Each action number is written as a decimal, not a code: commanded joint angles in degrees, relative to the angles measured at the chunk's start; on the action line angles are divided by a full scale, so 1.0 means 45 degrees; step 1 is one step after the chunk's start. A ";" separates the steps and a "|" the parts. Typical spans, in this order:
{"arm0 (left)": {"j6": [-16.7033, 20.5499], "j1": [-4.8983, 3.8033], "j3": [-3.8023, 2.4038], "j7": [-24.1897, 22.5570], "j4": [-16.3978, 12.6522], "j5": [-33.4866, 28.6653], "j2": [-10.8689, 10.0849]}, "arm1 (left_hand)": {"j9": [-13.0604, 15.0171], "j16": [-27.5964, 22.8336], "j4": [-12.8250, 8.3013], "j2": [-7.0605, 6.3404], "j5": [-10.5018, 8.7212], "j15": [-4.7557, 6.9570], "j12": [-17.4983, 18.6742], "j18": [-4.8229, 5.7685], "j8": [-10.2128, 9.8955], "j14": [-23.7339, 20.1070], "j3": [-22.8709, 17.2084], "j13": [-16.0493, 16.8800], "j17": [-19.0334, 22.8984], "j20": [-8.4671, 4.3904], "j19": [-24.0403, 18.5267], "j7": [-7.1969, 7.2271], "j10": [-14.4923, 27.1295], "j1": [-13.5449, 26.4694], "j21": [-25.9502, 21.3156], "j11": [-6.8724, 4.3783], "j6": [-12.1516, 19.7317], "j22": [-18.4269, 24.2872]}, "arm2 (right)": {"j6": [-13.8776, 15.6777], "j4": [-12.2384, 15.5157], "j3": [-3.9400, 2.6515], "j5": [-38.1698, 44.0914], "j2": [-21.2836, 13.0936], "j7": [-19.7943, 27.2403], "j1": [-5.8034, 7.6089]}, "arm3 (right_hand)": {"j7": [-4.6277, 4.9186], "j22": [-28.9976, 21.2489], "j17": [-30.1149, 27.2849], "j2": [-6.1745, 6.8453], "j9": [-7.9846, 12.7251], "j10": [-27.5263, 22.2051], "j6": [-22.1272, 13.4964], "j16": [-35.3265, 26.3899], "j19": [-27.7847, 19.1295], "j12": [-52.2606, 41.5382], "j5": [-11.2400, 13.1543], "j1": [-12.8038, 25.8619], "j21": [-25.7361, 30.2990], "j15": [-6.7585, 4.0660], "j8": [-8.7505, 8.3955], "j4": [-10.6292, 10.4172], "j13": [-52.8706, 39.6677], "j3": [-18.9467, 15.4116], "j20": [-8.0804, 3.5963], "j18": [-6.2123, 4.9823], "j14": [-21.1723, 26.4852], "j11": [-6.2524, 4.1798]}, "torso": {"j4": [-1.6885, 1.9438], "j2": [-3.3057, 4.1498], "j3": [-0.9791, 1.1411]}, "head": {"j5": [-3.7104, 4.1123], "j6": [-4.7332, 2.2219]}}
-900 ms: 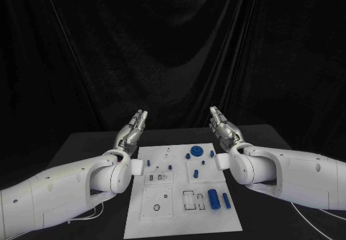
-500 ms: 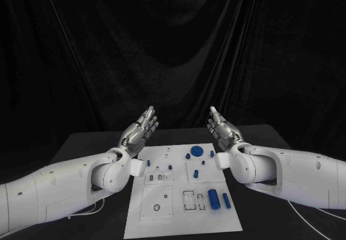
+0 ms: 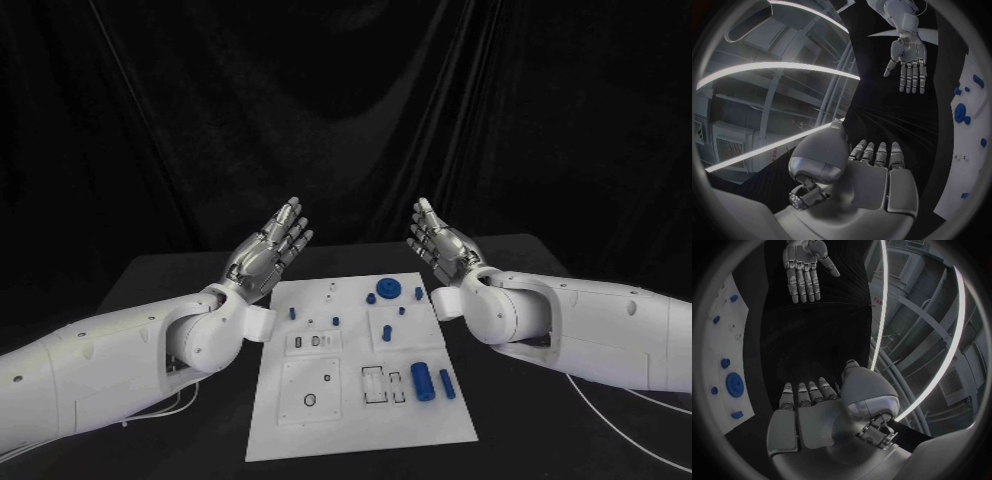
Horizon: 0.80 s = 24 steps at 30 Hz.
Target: Assemble the parts on the task board
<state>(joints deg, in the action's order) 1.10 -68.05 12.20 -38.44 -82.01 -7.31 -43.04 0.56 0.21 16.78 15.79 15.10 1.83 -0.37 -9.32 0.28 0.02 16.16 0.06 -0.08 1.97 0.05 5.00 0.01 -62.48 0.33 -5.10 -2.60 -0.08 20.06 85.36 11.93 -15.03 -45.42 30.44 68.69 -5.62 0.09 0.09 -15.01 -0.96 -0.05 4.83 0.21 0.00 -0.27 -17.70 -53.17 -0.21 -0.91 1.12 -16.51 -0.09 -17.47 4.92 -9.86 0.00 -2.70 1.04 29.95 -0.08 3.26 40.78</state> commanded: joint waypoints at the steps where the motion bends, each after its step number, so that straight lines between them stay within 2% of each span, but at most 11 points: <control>1: -0.0495 0.0022 -0.0011 -0.0493 -0.0037 -0.0041 -0.0064 | 0.0020 -0.0046 -0.0053 0.0006 0.0937 0.0819 0.0083 -0.0150 0.0081 -0.0005 -0.0259 -0.0013 0.0018 -0.0326 -0.0012 -0.0218 -0.0002 -0.0695 -0.0074 0.0025 -0.0132 0.0018 | -0.1089 -0.0106 -0.0010 0.0697 -0.0028 -0.0557 0.0037 | -0.0031 -0.0020 -0.0019 0.0023 -0.0024 0.0053 0.0171 -0.0048 0.0000 -0.0002 0.0074 -0.0208 0.0047 0.0433 0.0090 0.0002 -0.0015 -0.0060 0.0464 0.0005 0.0001 0.0451 | 0.0001 0.0005 -0.0002 | 0.0008 0.0092; 2: -0.0477 0.0022 -0.0011 -0.0453 -0.0044 -0.0041 -0.0088 | 0.0032 -0.0046 -0.0037 0.0009 0.1132 0.0881 0.0083 -0.0133 0.0095 -0.0005 -0.0344 -0.0013 0.0018 -0.0390 -0.0012 -0.0273 -0.0002 -0.0970 -0.0074 0.0013 -0.0213 0.0018 | -0.1186 -0.0136 -0.0010 0.0754 -0.0032 -0.0598 0.0056 | 0.0014 -0.0020 -0.0019 0.0013 -0.0036 0.0075 0.0253 -0.0048 0.0000 -0.0032 0.0069 -0.0217 0.0047 0.0600 0.0117 0.0003 -0.0029 -0.0056 0.0732 -0.0031 0.0001 0.0632 | -0.0004 0.0006 -0.0004 | -0.0001 0.0137; 4: -0.0446 0.0023 -0.0011 -0.0369 -0.0047 -0.0040 -0.0149 | 0.0037 -0.0046 -0.0028 0.0031 0.1289 0.0884 0.0083 -0.0120 0.0099 -0.0005 -0.0396 -0.0013 0.0018 -0.0433 -0.0012 -0.0293 -0.0002 -0.1128 -0.0074 0.0011 -0.0250 0.0018 | -0.1393 -0.0218 -0.0010 0.0848 -0.0043 -0.0723 0.0135 | 0.0153 0.0007 -0.0019 0.0023 -0.0055 0.0176 0.0410 -0.0048 0.0046 -0.0184 0.0056 -0.0219 0.0012 0.1484 0.0156 0.0028 -0.0084 -0.0065 0.1522 -0.0061 0.0001 0.1041 | -0.0010 0.0006 -0.0005 | -0.0013 0.0199; 6: -0.0415 0.0023 -0.0011 -0.0312 -0.0044 -0.0040 -0.0210 | 0.0036 -0.0046 -0.0031 0.0041 0.1321 0.0875 0.0083 -0.0111 0.0098 -0.0005 -0.0413 -0.0013 0.0018 -0.0438 -0.0012 -0.0299 -0.0002 -0.1174 -0.0074 0.0020 -0.0250 0.0018 | -0.1579 -0.0305 -0.0010 0.0902 -0.0056 -0.0920 0.0249 | 0.0304 0.0040 -0.0019 0.0029 -0.0079 0.0199 0.0569 -0.0048 0.0114 -0.0228 0.0053 -0.0237 -0.0033 0.1591 0.0203 0.0036 -0.0097 -0.0060 0.1663 -0.0070 0.0001 0.1163 | -0.0007 0.0002 -0.0007 | -0.0030 0.0307; 8: -0.0368 0.0023 -0.0011 -0.0264 -0.0044 0.0015 -0.0288 | 0.0047 -0.0046 -0.0105 -0.0055 0.1698 0.0831 0.0083 -0.0047 0.0109 -0.0005 -0.0562 -0.0013 0.0018 -0.0438 -0.0012 -0.0367 -0.0002 -0.1771 -0.0074 0.0065 -0.0338 0.0018 | -0.1847 -0.0435 -0.0010 0.0941 -0.0062 -0.1275 0.0450 | 0.0762 0.0241 0.0151 0.0150 -0.0146 0.0548 0.1081 0.0232 0.0714 -0.0694 0.0006 -0.0413 -0.0368 0.2474 0.0349 0.0106 -0.0217 -0.0064 0.2526 -0.0087 -0.0459 0.1867 | -0.0005 0.0013 -0.0010 | -0.0061 0.0376; 13: -0.0271 0.0018 -0.0012 -0.0293 -0.0054 0.0929 -0.0574 | 0.0059 -0.0046 -0.0085 -0.0204 0.1948 0.0710 0.0083 -0.0010 0.0122 -0.0005 -0.0651 -0.0013 0.0018 -0.0372 -0.0012 -0.0463 -0.0002 -0.2342 -0.0074 0.0154 -0.0415 0.0018 | -0.2562 -0.0901 -0.0011 0.1987 -0.0003 -0.2579 0.1226 | 0.1585 0.0725 0.0487 0.0558 -0.0345 0.1519 0.2543 0.1005 0.2939 -0.1898 -0.0398 -0.1307 -0.1425 0.2977 0.0856 0.0774 -0.0444 0.0041 0.2661 0.0252 -0.2114 0.2545 | 0.0000 0.0009 -0.0009 | -0.0017 0.0761; 15: 0.0083 0.0016 -0.0012 -0.0355 -0.0106 0.1402 -0.0703 | 0.0083 -0.0046 -0.0078 -0.0222 0.1974 0.0681 0.0083 -0.0008 0.0152 -0.0005 -0.0672 -0.0013 0.0018 -0.0331 -0.0012 -0.0553 -0.0002 -0.2488 -0.0074 0.0208 -0.0559 0.0018 | -0.2964 -0.1161 -0.0011 0.3377 0.0056 -0.3107 0.1603 | 0.1498 0.1088 0.0766 0.0689 -0.0321 0.2182 0.2491 0.1721 0.4871 -0.2605 -0.0754 -0.1853 -0.2293 0.3222 0.0834 0.1288 -0.0577 0.0159 0.2599 0.0522 -0.3602 0.2820 | 0.0000 0.0009 -0.0011 | -0.0024 0.0909; 16: 0.0346 0.0014 -0.0012 -0.0390 -0.0168 0.1643 -0.0808 | 0.0149 -0.0046 -0.0284 -0.0276 0.2552 0.0678 0.0083 -0.0080 0.0259 -0.0005 -0.0841 -0.0013 0.0018 -0.0225 -0.0012 -0.0701 -0.0002 -0.3024 -0.0074 0.0305 -0.1025 0.0018 | -0.3227 -0.1295 -0.0011 0.4591 0.0091 -0.3519 0.1851 | 0.1323 0.1433 0.1213 0.0819 -0.0289 0.2718 0.2308 0.2927 0.7084 -0.3156 -0.1126 -0.2797 -0.3204 0.3343 0.0766 0.2115 -0.0639 0.0419 0.2624 0.0596 -0.6301 0.2935 | 0.0004 0.0022 -0.0015 | -0.0056 0.0990; 19: 0.0689 -0.0002 -0.0012 -0.0426 -0.0336 0.1950 -0.1049 | 0.0161 -0.0046 -0.0132 -0.0292 0.3169 0.0508 0.0083 -0.0139 0.0261 -0.0005 -0.0952 -0.0013 0.0018 -0.0010 -0.0012 -0.0841 -0.0002 -0.3496 -0.0074 0.0425 -0.1254 0.0018 | -0.3690 -0.1392 -0.0012 0.7190 0.0108 -0.4443 0.2323 | 0.1216 0.1443 0.1465 0.0943 -0.0321 0.3664 0.2626 0.3689 0.9539 -0.4126 -0.1315 -0.4570 -0.3705 0.2775 0.0909 0.3050 -0.0669 0.0790 0.2564 0.0120 -0.9659 0.2685 | 0.0009 0.0032 -0.0030 | -0.0143 0.1269; 22: 0.0912 -0.0031 -0.0013 -0.0526 -0.0525 0.2117 -0.1288 | 0.0166 -0.0046 -0.0109 -0.0296 0.3401 0.0394 0.0083 -0.0153 0.0256 -0.0005 -0.0994 -0.0013 0.0018 0.0127 -0.0012 -0.0908 -0.0002 -0.3657 -0.0074 0.0504 -0.1312 0.0018 | -0.3907 -0.1319 -0.0012 1.0329 0.0094 -0.5217 0.2759 | 0.1324 0.1223 0.1432 0.1048 -0.0386 0.4732 0.3392 0.3527 1.0966 -0.4826 -0.0570 -0.5300 -0.3600 0.2362 0.1172 0.3230 -0.0730 0.0822 0.2436 -0.0162 -1.1149 0.2714 | 0.0001 0.0051 -0.0041 | -0.0168 0.1667; 24: 0.1076 -0.0053 -0.0013 -0.0641 -0.0598 0.2269 -0.1417 | 0.0190 -0.0046 -0.0123 -0.0323 0.3596 0.0365 0.0083 -0.0180 0.0286 -0.0005 -0.1041 -0.0013 0.0018 0.0219 -0.0012 -0.0979 -0.0002 -0.3844 -0.0074 0.0561 -0.1506 0.0018 | -0.3892 -0.1215 -0.0012 1.2972 0.0080 -0.5574 0.2982 | 0.1494 0.1243 0.1566 0.1044 -0.0434 0.5233 0.3816 0.3791 1.1914 -0.5016 0.0522 -0.5727 -0.3778 0.2005 0.1300 0.3408 -0.0761 0.1052 0.2014 -0.0112 -1.2196 0.2752 | 0.0003 0.0107 -0.0056 | -0.0197 0.1779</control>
<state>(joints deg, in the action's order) 3.36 -68.11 12.20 -38.60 -84.41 -0.58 -49.26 1.37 0.21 16.18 14.33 31.15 1.83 -0.37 -9.31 1.33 0.02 11.79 0.09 -0.06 2.67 0.06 0.64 -0.07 -79.52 0.33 -2.96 -9.16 -0.09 5.66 79.53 11.90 19.00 -44.99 12.80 81.78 0.91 5.69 7.01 -10.15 -2.86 23.10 21.73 16.98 52.94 -22.63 -16.42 -78.42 -17.02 8.36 6.87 -1.36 -3.46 -12.91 14.30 -10.32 -54.05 9.65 1.04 30.16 -0.22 2.48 48.07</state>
